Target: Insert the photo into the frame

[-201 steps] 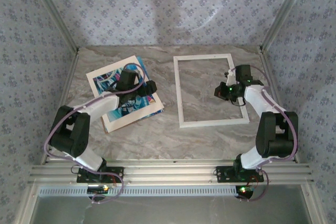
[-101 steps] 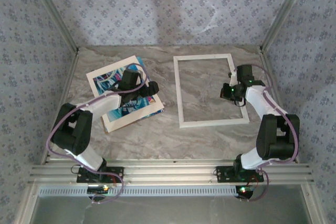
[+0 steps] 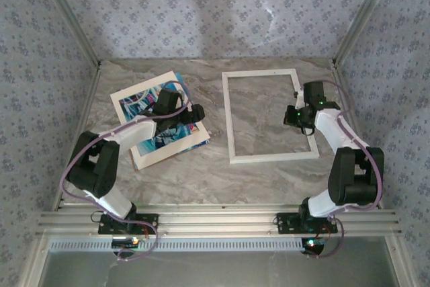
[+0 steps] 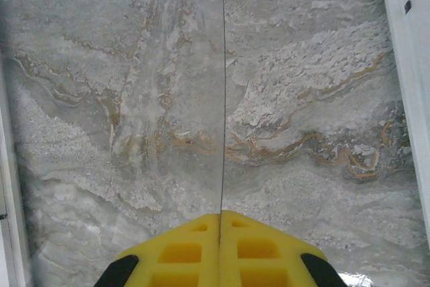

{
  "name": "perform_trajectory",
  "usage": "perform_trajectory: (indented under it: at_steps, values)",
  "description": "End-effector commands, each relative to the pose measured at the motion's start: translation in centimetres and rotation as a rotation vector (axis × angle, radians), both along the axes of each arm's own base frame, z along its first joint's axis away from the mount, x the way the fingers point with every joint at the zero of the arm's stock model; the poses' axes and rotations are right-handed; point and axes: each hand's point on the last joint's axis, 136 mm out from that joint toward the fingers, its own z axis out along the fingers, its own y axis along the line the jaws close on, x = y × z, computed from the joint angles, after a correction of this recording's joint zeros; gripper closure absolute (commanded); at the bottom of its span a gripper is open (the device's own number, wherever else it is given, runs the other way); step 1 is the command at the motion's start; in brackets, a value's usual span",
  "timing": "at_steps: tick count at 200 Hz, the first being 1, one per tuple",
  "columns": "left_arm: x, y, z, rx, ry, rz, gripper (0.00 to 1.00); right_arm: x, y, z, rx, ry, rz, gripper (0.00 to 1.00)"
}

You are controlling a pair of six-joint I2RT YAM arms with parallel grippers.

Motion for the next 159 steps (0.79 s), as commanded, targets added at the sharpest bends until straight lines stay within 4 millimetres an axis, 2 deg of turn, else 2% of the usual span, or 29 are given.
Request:
perform_trajectory:
  at_steps: [1, 69, 107, 159]
  values:
    - [0.3, -0.8, 0.8, -0.002, -0.011, -0.025, 0.01, 0.2, -0.8, 2.1, -0.037, -0.043, -0.009, 1.0]
    - [0.4, -1.3, 0.8, 0.0, -0.007, -0.045, 0.01, 0.2, -1.4, 2.3, -0.061, -0.056, -0.005, 1.0]
    - [0.5, -1.6, 0.7, -0.004, 0.005, -0.054, 0.01, 1.3, -1.6, 2.2, 0.004, -0.076, 0.009, 1.0]
    - [0.7, -2.2, 1.3, -0.004, -0.004, -0.068, 0.01, 1.7, -0.5, 1.3, 0.052, -0.053, 0.084, 1.0]
